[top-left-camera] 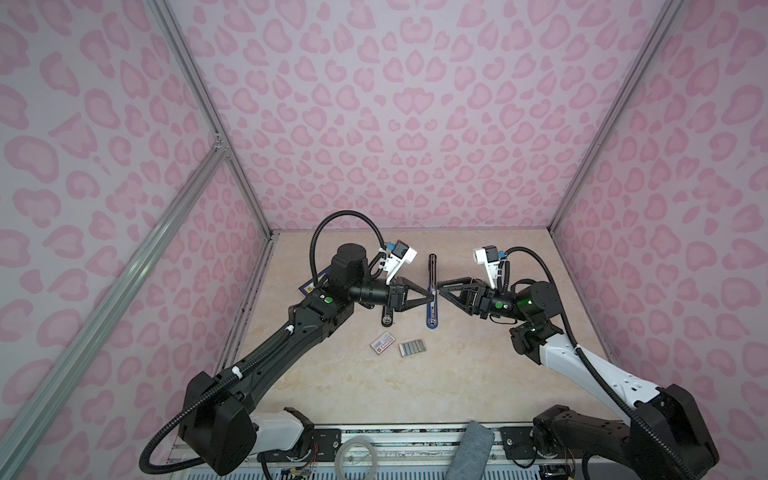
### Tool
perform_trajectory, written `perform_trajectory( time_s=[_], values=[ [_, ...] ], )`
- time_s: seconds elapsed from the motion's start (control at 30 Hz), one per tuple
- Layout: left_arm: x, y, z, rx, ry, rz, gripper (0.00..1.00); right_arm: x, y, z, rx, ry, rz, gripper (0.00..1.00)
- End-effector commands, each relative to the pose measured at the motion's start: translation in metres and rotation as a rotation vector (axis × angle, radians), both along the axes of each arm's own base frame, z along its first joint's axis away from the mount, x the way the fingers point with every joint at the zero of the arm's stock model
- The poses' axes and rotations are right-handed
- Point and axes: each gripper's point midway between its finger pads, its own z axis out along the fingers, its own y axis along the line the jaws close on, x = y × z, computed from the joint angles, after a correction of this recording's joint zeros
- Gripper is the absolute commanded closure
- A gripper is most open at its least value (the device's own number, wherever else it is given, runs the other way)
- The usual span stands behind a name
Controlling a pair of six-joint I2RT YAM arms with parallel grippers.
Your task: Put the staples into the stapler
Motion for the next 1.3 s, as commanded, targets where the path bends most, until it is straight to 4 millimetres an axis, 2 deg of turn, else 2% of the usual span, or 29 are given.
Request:
perform_trajectory(
  time_s=[0.0, 0.17, 0.53, 1.13, 1.27],
  values=[
    [-0.0028, -0.0013, 0.0077, -0.026, -0.027, -0.019, 0.97, -0.0015, 0.0008, -0.0061, -0.026, -0.015, -0.001, 0.50],
    [-0.0039, -0.0032, 0.0074, -0.025, -0.024, -0.025, 0.97, -0.0038, 0.0023, -0.0061, -0.029, -0.018, 0.006, 0.50],
    [-0.0043, -0.0040, 0.0070, -0.021, -0.025, -0.026, 0.97, -0.0081, 0.0041, -0.0026, -0.025, -0.024, 0.031, 0.66],
    [-0.0049, -0.0044, 0.0030, -0.011, -0.016, -0.030, 0.97, -0.0086, 0.0052, 0.0004, -0.004, -0.018, 0.040, 0.68],
    [-0.0052, -0.0043, 0.0028, -0.010, -0.016, -0.031, 0.97, -0.0077, 0.0055, 0.0003, -0.002, -0.017, 0.039, 0.71]
  ],
)
